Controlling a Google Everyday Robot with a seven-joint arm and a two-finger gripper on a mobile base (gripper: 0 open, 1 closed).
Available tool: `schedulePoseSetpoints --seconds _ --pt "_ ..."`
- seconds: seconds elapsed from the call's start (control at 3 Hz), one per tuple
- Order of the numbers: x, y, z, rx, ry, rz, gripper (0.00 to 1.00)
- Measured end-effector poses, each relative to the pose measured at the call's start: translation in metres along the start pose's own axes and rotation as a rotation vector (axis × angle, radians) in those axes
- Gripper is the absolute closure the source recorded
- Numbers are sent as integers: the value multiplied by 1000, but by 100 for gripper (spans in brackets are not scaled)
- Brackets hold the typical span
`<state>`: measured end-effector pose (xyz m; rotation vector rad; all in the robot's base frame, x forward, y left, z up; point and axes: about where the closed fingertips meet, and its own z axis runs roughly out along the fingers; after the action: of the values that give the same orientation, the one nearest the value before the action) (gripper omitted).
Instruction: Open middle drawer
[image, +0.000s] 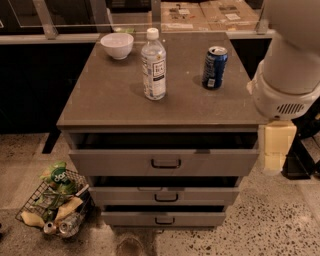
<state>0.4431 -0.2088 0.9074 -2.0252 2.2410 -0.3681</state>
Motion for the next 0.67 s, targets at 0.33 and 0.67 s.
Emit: schedulePoseSetpoints --seconds 0.33,0.67 --pt "0 42 31 -62 61 -56 0" --pt "-13 73 55 -65 -19 -75 0"
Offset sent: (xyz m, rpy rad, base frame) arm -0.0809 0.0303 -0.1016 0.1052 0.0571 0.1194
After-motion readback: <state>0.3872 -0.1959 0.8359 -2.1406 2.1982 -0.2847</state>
